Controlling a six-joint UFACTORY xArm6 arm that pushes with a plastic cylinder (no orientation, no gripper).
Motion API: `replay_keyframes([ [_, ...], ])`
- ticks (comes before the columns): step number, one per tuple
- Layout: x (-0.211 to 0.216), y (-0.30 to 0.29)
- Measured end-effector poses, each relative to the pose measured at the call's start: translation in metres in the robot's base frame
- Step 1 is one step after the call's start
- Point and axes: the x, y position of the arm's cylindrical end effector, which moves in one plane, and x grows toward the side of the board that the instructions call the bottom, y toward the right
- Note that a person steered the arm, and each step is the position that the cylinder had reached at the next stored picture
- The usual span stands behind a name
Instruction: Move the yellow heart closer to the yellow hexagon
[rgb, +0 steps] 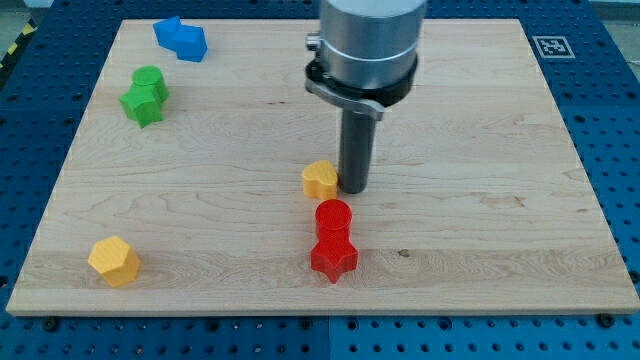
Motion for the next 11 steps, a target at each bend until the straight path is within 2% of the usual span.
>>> replay_keyframes([
  [4,-0.001,-0.089],
  [6,-0.029,-0.099],
  [7,-0.029,-0.102],
  [11,0.005,-0.130],
])
